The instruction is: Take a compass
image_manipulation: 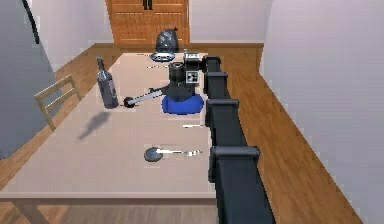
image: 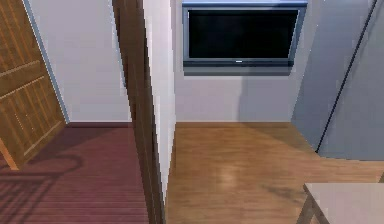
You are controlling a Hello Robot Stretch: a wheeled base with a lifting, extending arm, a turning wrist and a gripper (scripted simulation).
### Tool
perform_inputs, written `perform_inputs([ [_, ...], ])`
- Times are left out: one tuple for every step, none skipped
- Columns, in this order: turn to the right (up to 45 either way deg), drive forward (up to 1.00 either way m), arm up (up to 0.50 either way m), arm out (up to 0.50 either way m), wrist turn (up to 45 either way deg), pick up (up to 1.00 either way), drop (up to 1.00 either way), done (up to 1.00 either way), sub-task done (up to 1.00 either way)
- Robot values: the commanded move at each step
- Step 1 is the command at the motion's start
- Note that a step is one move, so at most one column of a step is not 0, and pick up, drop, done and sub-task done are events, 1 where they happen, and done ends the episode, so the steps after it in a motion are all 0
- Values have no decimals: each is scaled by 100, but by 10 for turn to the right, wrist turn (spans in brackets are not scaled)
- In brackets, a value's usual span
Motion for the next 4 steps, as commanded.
perform_inputs([
  [0, 0, 0, 0, 30, 0, 0, 0, 0],
  [0, 0, -30, 0, 0, 0, 0, 0, 0],
  [0, 0, 0, 0, 0, 100, 0, 0, 0],
  [0, 0, 10, 0, 0, 0, 0, 0, 0],
])
